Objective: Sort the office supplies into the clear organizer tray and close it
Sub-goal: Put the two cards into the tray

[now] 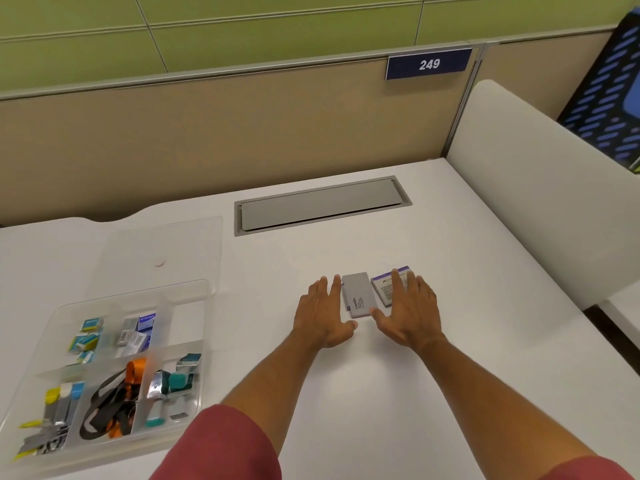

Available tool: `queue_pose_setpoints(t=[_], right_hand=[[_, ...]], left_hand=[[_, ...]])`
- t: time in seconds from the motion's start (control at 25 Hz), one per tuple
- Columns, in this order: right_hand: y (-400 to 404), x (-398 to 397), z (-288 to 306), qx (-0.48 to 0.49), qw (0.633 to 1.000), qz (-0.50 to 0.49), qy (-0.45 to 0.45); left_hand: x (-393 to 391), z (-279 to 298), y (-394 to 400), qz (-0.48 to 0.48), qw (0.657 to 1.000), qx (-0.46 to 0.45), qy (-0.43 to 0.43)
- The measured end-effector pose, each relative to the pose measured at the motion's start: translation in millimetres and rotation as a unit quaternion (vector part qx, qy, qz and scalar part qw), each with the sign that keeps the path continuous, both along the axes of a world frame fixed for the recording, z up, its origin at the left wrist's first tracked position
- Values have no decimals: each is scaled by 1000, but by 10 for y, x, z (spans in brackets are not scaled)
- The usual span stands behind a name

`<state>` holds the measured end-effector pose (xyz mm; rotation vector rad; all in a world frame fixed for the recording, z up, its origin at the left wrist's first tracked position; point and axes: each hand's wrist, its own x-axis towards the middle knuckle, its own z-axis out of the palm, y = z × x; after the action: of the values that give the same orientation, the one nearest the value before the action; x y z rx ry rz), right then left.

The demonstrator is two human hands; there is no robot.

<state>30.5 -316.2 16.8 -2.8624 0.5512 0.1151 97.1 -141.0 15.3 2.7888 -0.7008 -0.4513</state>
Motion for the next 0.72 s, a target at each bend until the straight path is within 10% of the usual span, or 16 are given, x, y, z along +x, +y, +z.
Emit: queue_pose_setpoints(t=[0.72], right_hand=[[-260, 83, -98, 7, 999, -27, -16]], left_hand=[[264, -110, -472, -46, 998, 4, 37]])
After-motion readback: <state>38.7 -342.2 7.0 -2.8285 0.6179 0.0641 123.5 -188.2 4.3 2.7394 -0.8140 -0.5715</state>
